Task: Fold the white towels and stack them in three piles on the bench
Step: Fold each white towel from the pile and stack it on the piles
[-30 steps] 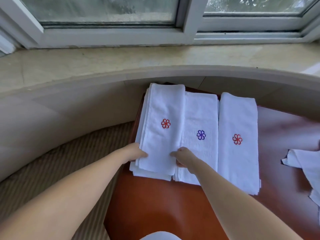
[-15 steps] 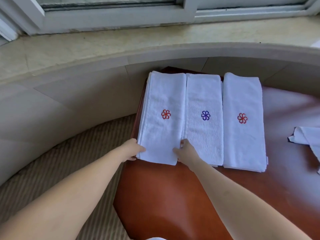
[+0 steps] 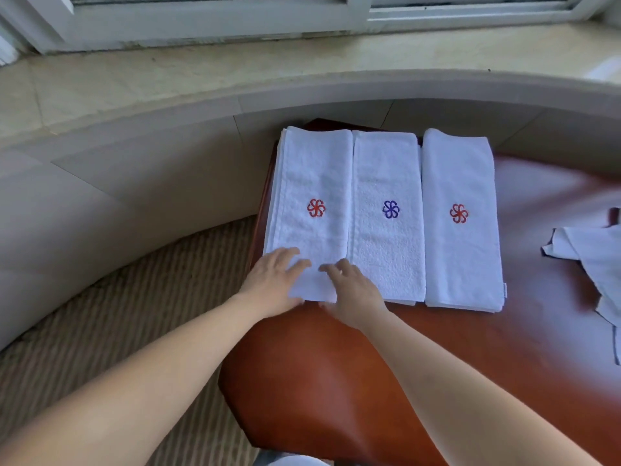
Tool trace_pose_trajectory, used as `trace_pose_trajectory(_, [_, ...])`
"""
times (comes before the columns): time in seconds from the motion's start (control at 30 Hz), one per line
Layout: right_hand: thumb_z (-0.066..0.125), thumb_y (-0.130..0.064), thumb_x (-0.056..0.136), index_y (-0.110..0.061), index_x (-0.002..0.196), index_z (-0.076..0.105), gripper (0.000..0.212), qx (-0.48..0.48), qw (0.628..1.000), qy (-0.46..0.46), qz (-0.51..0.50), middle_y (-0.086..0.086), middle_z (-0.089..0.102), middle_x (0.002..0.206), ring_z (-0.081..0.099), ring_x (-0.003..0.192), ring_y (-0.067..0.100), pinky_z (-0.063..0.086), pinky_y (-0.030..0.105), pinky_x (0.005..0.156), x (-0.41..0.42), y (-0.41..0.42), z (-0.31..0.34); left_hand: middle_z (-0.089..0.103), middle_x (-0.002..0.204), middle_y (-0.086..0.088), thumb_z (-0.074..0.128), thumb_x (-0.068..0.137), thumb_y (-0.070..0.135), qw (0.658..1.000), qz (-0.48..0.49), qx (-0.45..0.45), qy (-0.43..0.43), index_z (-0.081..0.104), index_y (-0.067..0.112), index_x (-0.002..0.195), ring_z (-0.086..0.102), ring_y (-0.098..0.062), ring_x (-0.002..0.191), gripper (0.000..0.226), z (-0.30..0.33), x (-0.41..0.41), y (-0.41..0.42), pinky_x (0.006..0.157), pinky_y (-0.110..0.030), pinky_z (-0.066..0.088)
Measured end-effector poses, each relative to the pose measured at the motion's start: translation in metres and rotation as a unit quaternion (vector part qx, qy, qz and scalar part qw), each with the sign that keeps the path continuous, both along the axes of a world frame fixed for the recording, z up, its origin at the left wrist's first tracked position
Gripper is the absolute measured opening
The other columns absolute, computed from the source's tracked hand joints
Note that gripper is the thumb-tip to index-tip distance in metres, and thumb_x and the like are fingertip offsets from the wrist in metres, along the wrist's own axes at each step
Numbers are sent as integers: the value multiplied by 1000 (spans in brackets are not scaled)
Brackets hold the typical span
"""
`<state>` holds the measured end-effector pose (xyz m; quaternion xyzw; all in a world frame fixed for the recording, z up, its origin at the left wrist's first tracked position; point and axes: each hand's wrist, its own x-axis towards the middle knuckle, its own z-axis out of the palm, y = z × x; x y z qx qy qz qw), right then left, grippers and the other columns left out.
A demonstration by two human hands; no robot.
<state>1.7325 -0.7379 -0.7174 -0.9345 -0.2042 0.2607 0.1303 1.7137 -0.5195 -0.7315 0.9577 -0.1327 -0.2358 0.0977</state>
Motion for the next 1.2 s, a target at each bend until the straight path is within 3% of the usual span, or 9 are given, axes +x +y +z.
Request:
trace_pose_trajectory(0.1, [65, -21, 91, -31, 151, 35, 68, -81, 992, -31, 88, -2, 36, 144, 46, 125, 23, 44, 35, 95, -12, -7, -12, -21, 168, -1, 57, 94, 60, 994, -76, 71, 46, -2, 40, 161, -18, -30, 155, 92, -15, -5, -14, 126, -49, -7])
trace_pose_trajectory(0.2, [53, -10, 95, -25, 151, 36, 60, -77, 993, -73, 43, 4, 31, 155, 37, 138, 28, 38, 37, 105, -11, -6, -16, -22, 169, -1, 45, 102, 54, 996, -27, 81, 29, -5, 40, 161, -20, -31, 155, 79, -19, -6, -20, 127, -49, -6])
trace_pose_trajectory(0.37, [54, -16, 98, -24, 162, 13, 77, -66, 998, -12, 14, 5, -9, 171, -3, 158, 27, 14, 40, 127, -28, -12, -13, -33, 165, -1, 47, 100, 54, 991, -22, 113, 62, -16, 42, 159, -27, -38, 152, 87, -9, -16, -28, 125, -56, -4])
trace_pose_trajectory(0.47, [53, -20, 98, -19, 164, 8, 80, -67, 997, -4, -40, 7, -10, 171, -6, 158, 28, 17, 38, 126, -49, -25, -6, -26, 167, 0, 47, 102, 48, 992, -66, 86, 68, -10, 40, 161, -22, -34, 154, 83, -1, -32, -39, 126, -54, -4])
trace_pose_trajectory(0.57, [58, -25, 95, -21, 164, 11, 84, -71, 996, 57, -9, 5, -14, 171, -11, 158, 23, 29, 37, 121, -65, -41, -4, -24, 168, -2, 49, 103, 41, 988, -73, 101, 89, -8, 30, 163, -20, -31, 155, 83, 0, -50, -55, 126, -51, -2])
trace_pose_trajectory(0.7, [60, -30, 96, -25, 163, 18, 80, -29, 994, 106, -15, 0, 3, 171, 8, 157, 20, 32, 43, 120, -72, -71, 16, -9, 171, -3, 51, 102, 42, 988, -31, 111, 98, 0, 21, 164, -5, -32, 157, 83, 18, -63, -92, 126, -48, 7])
trace_pose_trajectory(0.83, [58, -41, 98, -20, 162, 23, 76, 4, 997, 40, -64, 2, 24, 166, 21, 153, 23, 26, 39, 123, -91, -126, 55, -1, 171, -4, 50, 100, 51, 993, -21, 98, 69, 3, 22, 163, 7, -31, 156, 84, 59, -73, -146, 125, -49, 16])
trace_pose_trajectory(1.03, [53, -50, 101, -17, 161, 23, 75, -19, 990, -41, -134, 6, 21, 168, 20, 155, 26, 21, 39, 124, -134, -255, 137, 11, 170, -3, 54, 99, 52, 1000, 1, 26, -16, 17, 21, 162, 17, -28, 153, 79, 156, -92, -270, 120, -47, 28])
trace_pose_trajectory(1.2, [58, -45, 98, -17, 157, 32, 70, 7, 973, -111, -203, 5, 32, 163, 30, 149, 28, 28, 39, 118, -166, -363, 206, 19, 167, -4, 55, 99, 47, 997, -43, -14, -62, 24, 18, 160, 24, -29, 150, 75, 227, -104, -378, 118, -45, 31])
